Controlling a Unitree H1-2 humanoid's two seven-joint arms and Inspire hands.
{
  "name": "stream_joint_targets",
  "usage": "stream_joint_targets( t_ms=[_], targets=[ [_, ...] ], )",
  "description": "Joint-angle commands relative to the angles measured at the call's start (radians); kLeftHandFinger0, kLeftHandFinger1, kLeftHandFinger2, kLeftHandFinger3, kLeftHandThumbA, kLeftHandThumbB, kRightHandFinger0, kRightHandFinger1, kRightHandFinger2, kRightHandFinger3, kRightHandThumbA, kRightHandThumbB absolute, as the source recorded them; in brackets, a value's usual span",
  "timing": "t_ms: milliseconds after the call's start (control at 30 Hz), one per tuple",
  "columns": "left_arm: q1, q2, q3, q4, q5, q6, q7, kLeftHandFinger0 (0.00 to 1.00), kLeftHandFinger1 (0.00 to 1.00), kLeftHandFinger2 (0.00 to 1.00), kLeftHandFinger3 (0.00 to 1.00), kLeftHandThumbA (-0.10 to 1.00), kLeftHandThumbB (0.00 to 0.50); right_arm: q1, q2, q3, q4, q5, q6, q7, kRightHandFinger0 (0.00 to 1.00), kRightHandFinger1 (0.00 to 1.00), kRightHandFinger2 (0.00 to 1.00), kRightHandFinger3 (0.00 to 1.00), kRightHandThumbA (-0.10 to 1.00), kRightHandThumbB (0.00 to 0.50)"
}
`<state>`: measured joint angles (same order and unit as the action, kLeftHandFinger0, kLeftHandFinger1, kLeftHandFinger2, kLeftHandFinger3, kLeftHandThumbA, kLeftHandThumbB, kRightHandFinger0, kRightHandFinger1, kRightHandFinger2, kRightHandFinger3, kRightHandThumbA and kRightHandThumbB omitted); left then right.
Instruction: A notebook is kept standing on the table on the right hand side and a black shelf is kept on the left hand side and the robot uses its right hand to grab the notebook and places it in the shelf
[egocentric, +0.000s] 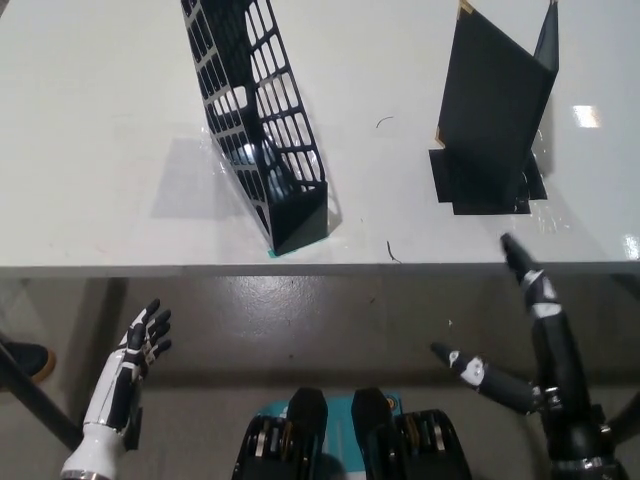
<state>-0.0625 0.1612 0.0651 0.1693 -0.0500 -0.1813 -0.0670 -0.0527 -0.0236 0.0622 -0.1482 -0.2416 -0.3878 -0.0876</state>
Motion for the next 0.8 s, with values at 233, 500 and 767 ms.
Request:
stream_joint_targets(
  t_ms=[233, 500, 767],
  targets=[
    [-0.014, 0.010, 0.010, -0.018, -0.018, -0.056, -0.011, 1.00, 1.00, 1.00, 1.00, 1.00, 0.092, -0.260, 0.011, -0.180, 0.066, -0.021, -0.009, -0.139, 1.00, 1.00, 1.00, 1.00, 1.00, 0.303],
    [-0.010, 0.010, 0.008, -0.014, -0.015, -0.063, -0.011, 1.00, 1.00, 1.00, 1.00, 1.00, 0.091, -0.423, -0.013, -0.272, 0.284, 0.054, 0.064, -0.162, 1.00, 1.00, 1.00, 1.00, 1.00, 0.392],
    [-0.001, 0.008, 0.010, -0.018, -0.024, -0.062, -0.014, 1.00, 1.00, 1.00, 1.00, 1.00, 0.094, -0.563, -0.036, -0.299, 0.548, 0.079, 0.018, -0.198, 1.00, 1.00, 1.00, 1.00, 1.00, 0.429]
  ],
)
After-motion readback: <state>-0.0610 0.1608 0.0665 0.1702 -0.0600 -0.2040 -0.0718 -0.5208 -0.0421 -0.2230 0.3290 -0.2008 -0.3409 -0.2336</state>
